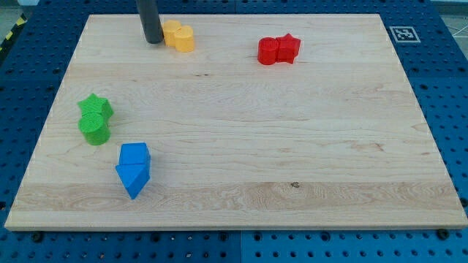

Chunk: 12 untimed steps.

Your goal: Slide yellow hexagon along with yellow heart towards center

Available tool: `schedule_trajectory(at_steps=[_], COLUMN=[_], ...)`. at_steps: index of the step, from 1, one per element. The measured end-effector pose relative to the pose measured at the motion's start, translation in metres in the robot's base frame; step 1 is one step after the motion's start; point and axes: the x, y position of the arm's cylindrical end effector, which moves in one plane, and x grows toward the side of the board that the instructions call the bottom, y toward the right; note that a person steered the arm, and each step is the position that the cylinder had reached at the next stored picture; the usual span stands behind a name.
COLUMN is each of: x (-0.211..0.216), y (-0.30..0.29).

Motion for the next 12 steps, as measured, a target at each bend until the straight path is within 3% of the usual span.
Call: schedule_trajectory(at_steps=[1, 3, 9, 10, 11, 12], x=[-0.011, -0.059, 0.035, 0.017, -0.044, -0.063], y=[-0.035, -0.026, 0.051, 0.021, 0.011, 0.034])
